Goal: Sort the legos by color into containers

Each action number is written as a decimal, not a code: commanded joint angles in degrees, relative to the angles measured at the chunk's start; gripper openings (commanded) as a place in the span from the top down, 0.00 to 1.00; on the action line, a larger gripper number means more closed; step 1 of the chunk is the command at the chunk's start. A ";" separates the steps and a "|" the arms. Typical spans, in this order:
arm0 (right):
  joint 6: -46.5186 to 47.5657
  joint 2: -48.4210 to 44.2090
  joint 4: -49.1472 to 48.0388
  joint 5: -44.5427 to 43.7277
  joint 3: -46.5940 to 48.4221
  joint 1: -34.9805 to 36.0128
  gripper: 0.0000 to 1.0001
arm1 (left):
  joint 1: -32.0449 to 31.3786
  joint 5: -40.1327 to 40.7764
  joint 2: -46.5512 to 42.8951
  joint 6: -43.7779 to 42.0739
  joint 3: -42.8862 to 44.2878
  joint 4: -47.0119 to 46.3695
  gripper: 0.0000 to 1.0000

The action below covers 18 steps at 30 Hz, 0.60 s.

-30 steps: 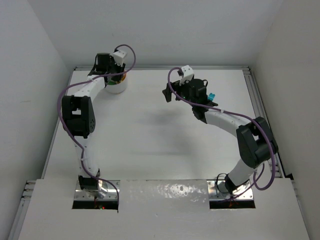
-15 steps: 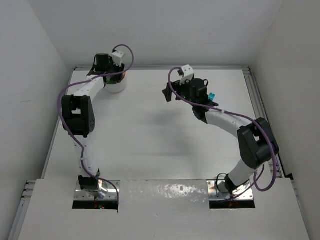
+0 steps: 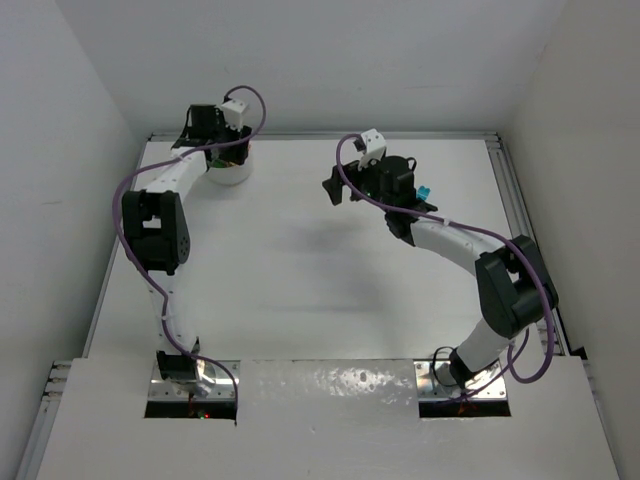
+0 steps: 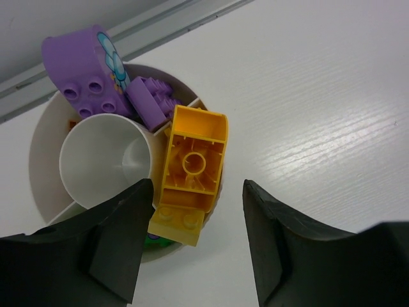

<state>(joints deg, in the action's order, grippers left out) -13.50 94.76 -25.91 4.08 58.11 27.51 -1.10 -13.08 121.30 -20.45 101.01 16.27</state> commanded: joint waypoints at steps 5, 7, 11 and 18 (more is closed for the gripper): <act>0.31 -1.33 -0.46 2.78 3.33 0.00 0.01 | 1.02 -1.16 -1.15 0.85 4.63 -1.59 0.42; 0.23 -1.42 -0.28 3.22 3.42 0.00 0.01 | 1.02 -1.94 -1.76 0.76 4.63 -1.59 0.42; -0.56 -1.60 0.68 3.66 4.29 0.09 0.01 | 1.02 -2.47 -2.29 2.25 6.03 -1.77 0.41; -1.62 2.26 21.22 -0.89 17.70 -2.01 0.31 | 1.02 -5.11 -3.43 5.59 9.73 -1.86 0.41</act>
<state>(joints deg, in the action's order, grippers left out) -13.98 95.42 -13.32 6.17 67.40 27.00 -0.73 -15.75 121.27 -17.39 107.48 16.43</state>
